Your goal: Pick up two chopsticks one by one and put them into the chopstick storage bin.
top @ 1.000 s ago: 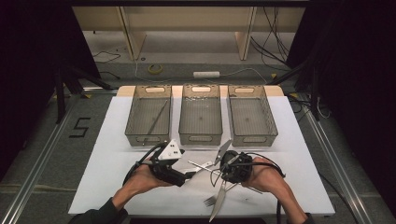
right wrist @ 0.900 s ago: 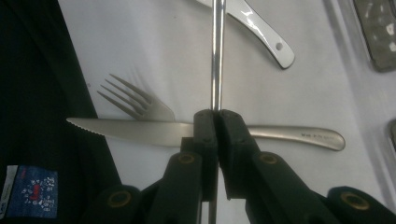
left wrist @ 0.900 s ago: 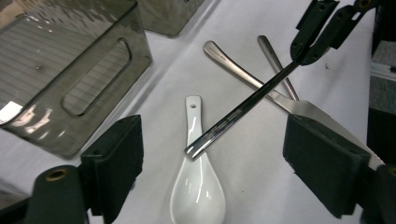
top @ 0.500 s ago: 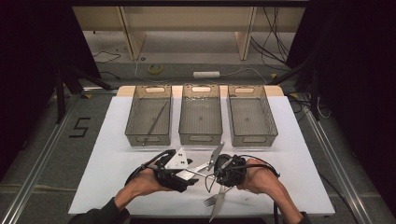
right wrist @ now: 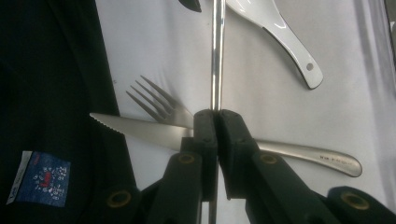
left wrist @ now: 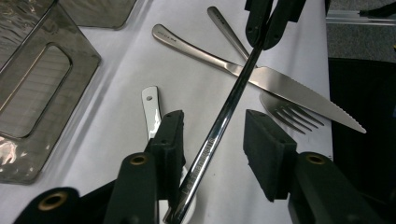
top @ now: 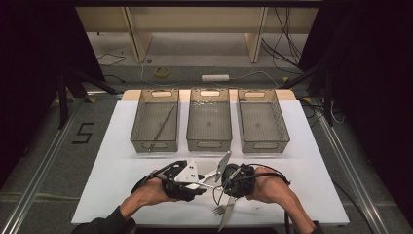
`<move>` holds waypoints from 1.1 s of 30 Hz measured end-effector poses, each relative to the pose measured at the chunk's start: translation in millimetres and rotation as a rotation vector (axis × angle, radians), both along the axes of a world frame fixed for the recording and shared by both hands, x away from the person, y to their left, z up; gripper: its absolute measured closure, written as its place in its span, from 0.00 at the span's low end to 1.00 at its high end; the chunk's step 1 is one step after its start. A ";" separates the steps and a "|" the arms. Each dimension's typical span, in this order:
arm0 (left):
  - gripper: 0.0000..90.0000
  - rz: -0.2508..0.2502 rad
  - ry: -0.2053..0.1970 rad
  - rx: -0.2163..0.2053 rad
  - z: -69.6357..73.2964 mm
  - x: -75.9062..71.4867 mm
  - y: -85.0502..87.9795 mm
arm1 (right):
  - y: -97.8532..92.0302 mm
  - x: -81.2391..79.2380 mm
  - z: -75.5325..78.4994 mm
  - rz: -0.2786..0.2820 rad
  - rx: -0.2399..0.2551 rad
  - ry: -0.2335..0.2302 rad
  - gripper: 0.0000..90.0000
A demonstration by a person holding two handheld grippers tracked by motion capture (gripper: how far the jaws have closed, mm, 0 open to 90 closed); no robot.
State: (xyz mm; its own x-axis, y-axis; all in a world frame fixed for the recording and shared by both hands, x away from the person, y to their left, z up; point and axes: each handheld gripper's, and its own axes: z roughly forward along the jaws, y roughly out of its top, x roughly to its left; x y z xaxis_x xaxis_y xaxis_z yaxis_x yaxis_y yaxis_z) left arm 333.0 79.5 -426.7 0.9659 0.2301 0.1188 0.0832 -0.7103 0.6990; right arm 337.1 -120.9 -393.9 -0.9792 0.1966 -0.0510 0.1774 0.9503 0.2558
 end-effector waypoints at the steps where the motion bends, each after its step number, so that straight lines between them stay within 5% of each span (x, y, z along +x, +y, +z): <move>1: 0.65 -0.003 -0.001 0.000 0.1 -0.2 -0.2 | 0.0 -0.1 -0.1 0.004 0.000 0.003 0.96; 21: 0.92 -0.168 0.050 0.087 -2.2 -9.6 -4.5 | -2.8 -6.2 -2.6 0.108 -0.008 0.015 0.93; 24: 0.93 -0.145 0.029 0.081 1.1 -9.3 -3.1 | -7.1 -0.2 -0.9 0.079 0.029 0.018 0.88; 27: 0.93 -0.083 0.022 0.064 2.2 -3.0 2.5 | -14.5 4.8 6.9 0.014 0.097 0.028 0.70; 33: 0.93 0.035 0.007 0.018 7.5 7.7 15.3 | -29.7 11.9 21.2 -0.125 0.261 -0.035 0.50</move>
